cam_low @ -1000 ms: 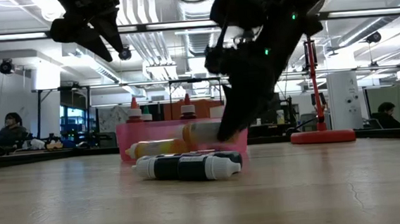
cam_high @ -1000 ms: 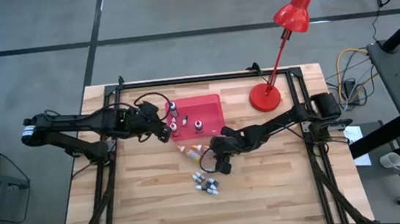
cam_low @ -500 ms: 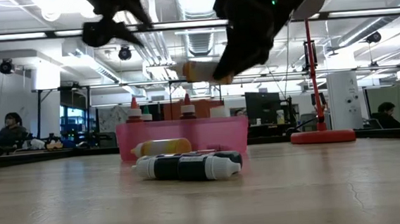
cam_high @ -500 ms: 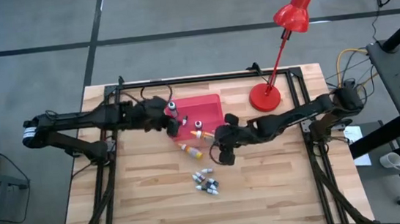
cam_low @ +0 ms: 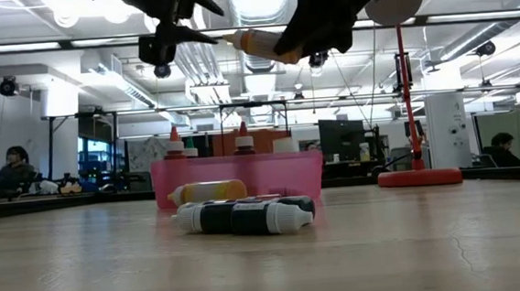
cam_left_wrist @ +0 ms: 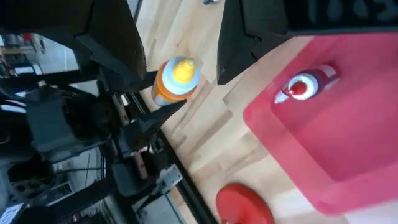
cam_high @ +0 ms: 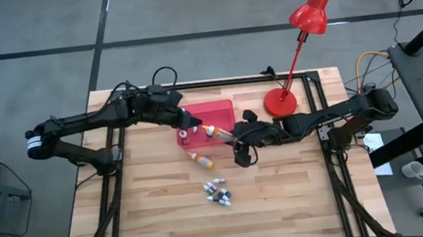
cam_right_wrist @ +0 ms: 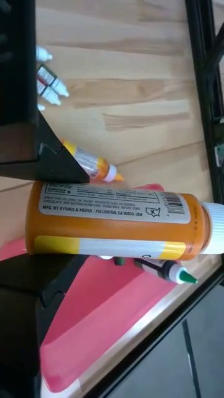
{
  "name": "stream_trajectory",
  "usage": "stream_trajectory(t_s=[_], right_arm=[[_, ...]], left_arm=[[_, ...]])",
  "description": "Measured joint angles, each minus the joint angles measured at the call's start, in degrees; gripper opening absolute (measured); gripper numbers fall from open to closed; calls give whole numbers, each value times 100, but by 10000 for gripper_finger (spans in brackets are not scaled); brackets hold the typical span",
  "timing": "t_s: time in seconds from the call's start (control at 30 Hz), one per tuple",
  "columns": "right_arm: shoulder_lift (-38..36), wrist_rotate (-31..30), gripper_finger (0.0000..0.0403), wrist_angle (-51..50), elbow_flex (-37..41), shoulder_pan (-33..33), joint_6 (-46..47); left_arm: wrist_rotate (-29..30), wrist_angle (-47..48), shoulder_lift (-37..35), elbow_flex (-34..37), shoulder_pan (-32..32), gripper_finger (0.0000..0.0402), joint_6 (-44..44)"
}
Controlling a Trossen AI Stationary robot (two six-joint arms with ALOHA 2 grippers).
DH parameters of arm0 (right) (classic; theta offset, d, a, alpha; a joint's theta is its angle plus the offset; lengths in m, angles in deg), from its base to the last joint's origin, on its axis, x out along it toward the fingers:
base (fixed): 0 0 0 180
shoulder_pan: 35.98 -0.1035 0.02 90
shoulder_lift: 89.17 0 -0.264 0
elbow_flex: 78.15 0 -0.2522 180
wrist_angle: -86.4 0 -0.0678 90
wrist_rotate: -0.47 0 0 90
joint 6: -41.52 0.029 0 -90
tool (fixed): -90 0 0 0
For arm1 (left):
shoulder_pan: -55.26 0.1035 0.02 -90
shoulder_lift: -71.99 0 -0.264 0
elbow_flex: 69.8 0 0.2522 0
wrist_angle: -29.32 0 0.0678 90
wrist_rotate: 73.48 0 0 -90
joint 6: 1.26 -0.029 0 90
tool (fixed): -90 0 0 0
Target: Pick & Place food coloring
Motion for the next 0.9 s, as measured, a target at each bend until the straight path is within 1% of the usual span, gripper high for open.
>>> stream_trajectory(t_s=[0.07,0.3,0.7,0.9], right_arm=[[0,2,138,6,0,-4,5],[0,2,139,93,0,-4,13],[0,2,139,134,0,-2,-46],[0,0,139,132,0,-2,-133]], left_arm=[[-118,-27,107,0,8,170,83],[-485,-650,418,0,-10,170,300],[-820,-730,761,0,-12,170,308],[-1106,-858,929,0,-12,170,249]])
